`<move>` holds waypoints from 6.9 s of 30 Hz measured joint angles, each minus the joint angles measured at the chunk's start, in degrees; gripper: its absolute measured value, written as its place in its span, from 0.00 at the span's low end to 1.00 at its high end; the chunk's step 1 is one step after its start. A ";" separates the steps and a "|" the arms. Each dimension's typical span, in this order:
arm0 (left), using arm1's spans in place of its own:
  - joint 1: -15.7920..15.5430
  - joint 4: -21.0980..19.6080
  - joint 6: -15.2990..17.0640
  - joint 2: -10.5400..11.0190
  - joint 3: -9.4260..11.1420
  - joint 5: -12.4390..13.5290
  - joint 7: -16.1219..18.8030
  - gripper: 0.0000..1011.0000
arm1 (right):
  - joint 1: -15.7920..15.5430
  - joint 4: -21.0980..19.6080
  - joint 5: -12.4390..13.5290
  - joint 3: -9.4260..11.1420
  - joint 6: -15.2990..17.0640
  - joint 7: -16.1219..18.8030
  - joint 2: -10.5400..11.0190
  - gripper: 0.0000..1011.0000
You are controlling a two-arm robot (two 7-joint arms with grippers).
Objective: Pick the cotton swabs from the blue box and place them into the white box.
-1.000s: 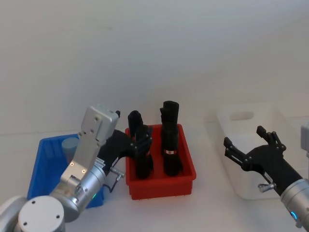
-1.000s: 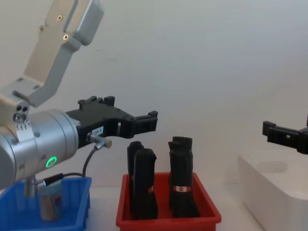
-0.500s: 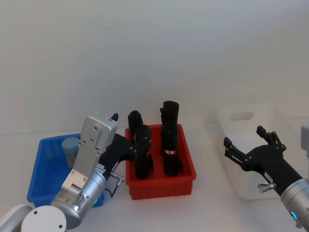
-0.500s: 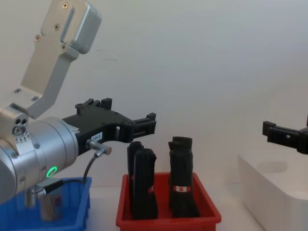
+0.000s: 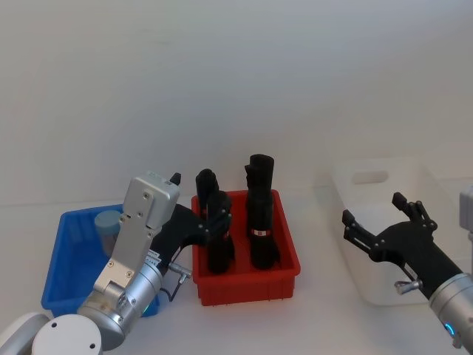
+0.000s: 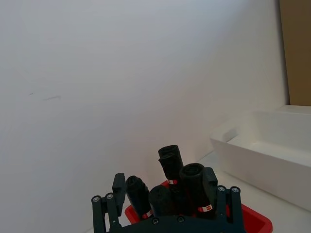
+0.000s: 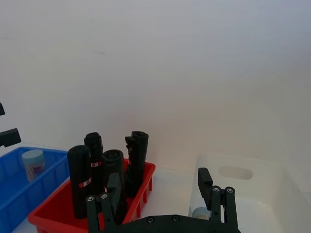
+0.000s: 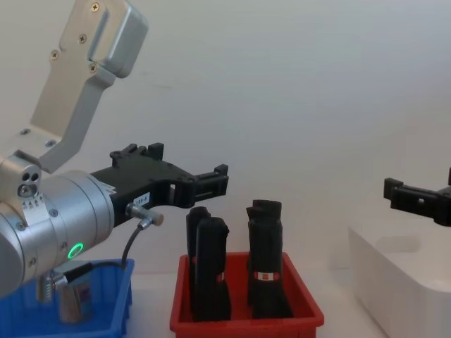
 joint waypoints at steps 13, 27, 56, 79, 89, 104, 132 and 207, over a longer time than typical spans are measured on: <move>0.00 0.00 0.00 0.00 0.00 0.00 -0.01 0.99 | 3.27 4.18 -0.63 0.14 0.04 4.39 -0.92 0.99; 0.00 0.00 0.01 0.00 0.00 0.00 -0.01 0.99 | 10.36 12.92 -2.65 -0.58 -0.91 11.80 -3.64 0.99; 0.00 0.00 0.01 0.00 0.01 0.00 -0.01 0.99 | 28.79 41.90 -7.13 -2.92 -5.73 24.92 -10.94 0.99; 0.00 0.00 0.01 0.00 0.00 0.00 -0.01 0.99 | 41.62 65.32 -8.83 -4.56 -12.61 30.09 -15.78 0.99; 0.00 0.00 0.01 0.00 0.00 0.00 0.00 0.99 | 47.29 75.56 -9.15 -5.08 -16.24 32.29 -17.85 0.99; 0.00 0.00 0.01 0.00 0.01 0.00 -0.01 0.99 | 54.30 88.26 -8.68 -5.30 -20.72 35.20 -20.64 0.64; 0.00 0.00 0.01 0.00 0.00 0.00 0.00 0.99 | 53.98 83.94 -7.65 -1.99 -24.04 31.52 -19.75 0.35; 0.00 0.00 0.01 0.00 0.00 0.00 0.00 0.99 | 17.89 18.10 -5.34 7.21 6.84 1.15 -5.60 0.80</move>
